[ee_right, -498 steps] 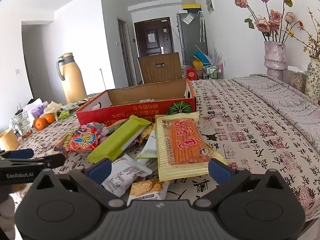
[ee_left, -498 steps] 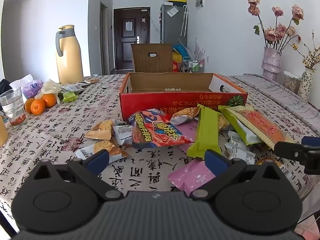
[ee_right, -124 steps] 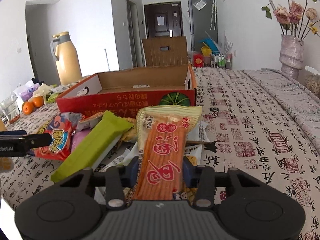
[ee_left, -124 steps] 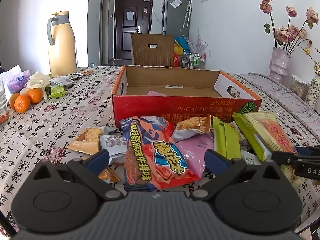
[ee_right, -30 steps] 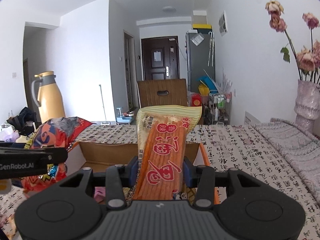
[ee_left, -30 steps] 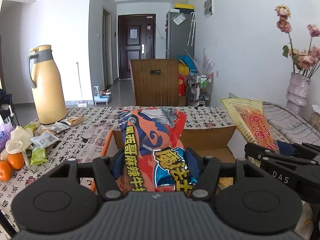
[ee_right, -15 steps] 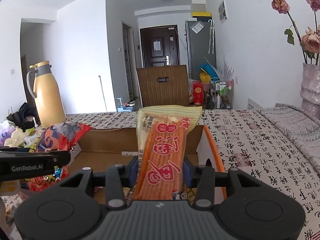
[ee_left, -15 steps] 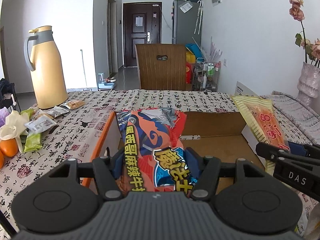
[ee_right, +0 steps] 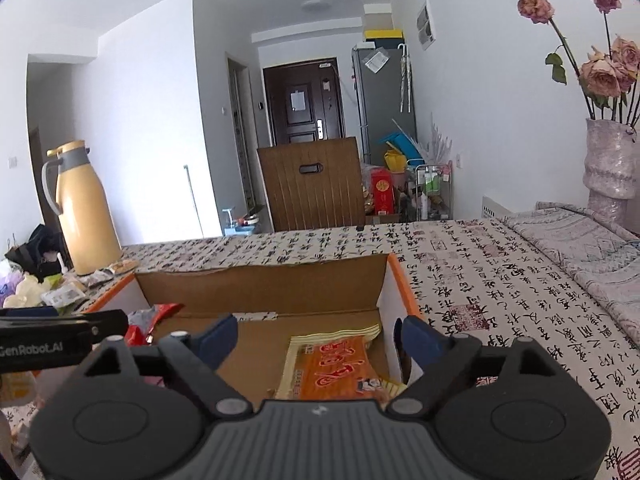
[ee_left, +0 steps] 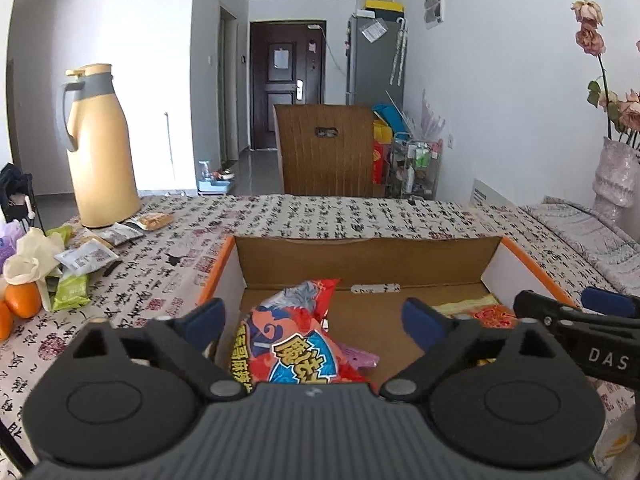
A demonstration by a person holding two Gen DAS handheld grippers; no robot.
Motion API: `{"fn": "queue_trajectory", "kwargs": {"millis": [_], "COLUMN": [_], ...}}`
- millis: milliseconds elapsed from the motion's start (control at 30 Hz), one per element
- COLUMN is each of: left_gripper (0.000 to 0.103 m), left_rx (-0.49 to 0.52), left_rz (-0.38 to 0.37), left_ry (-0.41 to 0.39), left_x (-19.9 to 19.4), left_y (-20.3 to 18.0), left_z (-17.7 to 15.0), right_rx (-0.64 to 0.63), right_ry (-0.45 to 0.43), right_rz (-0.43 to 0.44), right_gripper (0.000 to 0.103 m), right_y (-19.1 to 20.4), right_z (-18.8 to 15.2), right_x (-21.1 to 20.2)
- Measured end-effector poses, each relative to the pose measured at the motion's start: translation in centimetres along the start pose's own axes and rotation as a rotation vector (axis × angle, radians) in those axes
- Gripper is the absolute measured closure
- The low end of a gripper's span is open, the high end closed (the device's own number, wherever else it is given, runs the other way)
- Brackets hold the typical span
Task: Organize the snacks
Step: 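Carry the chip bag and stick-snack packet into the box and release both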
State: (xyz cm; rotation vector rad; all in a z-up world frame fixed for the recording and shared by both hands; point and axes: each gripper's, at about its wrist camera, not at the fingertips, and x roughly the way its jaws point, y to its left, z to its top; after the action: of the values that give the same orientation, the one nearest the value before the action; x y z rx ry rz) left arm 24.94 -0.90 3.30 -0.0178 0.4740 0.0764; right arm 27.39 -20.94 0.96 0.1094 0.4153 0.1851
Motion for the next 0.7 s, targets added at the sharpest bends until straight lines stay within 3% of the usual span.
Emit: {"fn": "queue_trajectory", "kwargs": {"millis": [100, 700], "left_gripper": [0.0, 0.0], "left_rx": [0.001, -0.002], "left_rz": [0.0, -0.002], "left_ry": [-0.006, -0.001], "left_x": [-0.16, -0.19], "left_y": [-0.1, -0.17], "left_z": [0.0, -0.06], "right_rx": [0.005, 0.003], "right_ry": [-0.005, -0.011], "right_rz": [-0.006, -0.01], "right_gripper": [0.002, 0.0], "right_y": [-0.18, -0.16], "right_z": [0.02, -0.02], "right_x": [0.02, 0.01]}}
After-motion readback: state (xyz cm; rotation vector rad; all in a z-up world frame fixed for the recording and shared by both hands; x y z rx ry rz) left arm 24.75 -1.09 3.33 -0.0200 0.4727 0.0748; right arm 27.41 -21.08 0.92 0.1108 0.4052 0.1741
